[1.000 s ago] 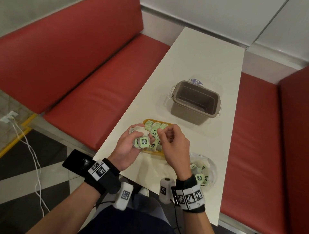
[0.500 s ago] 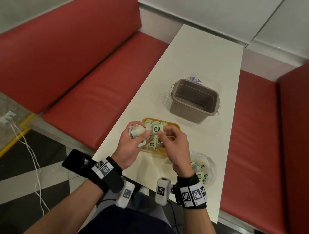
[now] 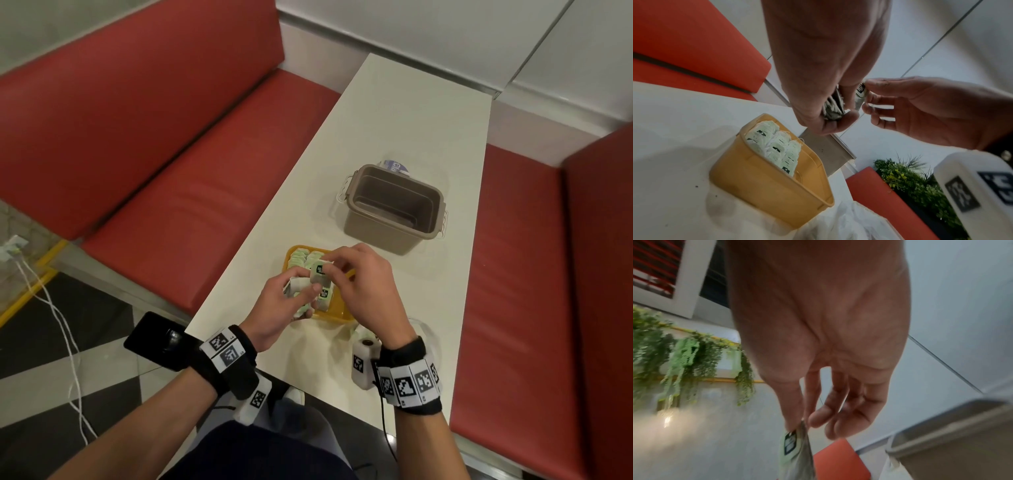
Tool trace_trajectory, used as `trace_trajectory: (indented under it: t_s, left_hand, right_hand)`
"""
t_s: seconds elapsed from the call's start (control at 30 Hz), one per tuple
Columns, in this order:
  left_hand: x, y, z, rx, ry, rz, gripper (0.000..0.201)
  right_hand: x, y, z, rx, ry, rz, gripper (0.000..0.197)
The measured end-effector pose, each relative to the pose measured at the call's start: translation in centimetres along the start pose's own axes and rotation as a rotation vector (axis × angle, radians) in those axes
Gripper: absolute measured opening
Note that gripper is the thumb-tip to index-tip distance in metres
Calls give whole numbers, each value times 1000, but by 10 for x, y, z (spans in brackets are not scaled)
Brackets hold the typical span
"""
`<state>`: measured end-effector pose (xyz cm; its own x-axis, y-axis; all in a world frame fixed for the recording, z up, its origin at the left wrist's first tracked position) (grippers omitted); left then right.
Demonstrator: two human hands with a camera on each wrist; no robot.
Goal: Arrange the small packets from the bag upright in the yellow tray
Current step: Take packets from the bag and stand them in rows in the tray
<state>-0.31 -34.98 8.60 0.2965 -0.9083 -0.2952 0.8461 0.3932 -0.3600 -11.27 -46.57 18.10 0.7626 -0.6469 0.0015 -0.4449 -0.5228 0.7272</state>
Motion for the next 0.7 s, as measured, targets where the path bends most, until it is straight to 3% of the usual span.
trace_trajectory:
  t_s: [0.23,0.33,0.43,0.53,0.7]
  left_hand:
    - [5,-2,-1,7,6,7,16]
    - [3,4,-5,-4,20,51,21]
    - [0,19,-11,-50,51,115,31]
    - [-4,36,-18,-68,67,179,39]
    - [-11,60,-30,-57,82,272,34]
  right_hand:
    - [-8,-4,24,232,-132,83,6]
    - [-10,-1,39,305,-193,162,5]
    - [-10,-4,60,233,-268,239,10]
    - [-8,-29,86,139,-370,176,15]
    - [-6,-80,107,-49,-447,6,13]
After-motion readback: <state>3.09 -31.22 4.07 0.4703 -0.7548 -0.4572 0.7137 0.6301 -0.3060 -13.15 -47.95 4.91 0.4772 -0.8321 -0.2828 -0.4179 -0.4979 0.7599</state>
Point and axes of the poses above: each hand's wrist, its own x-axis towards the middle knuckle, its own y-axis out of the back of the hand, z = x × y, the point moved 7 cm from there along x, towards the middle knuckle, and after that the axes turned 6 degrees about -z, right-handed, at the moved point
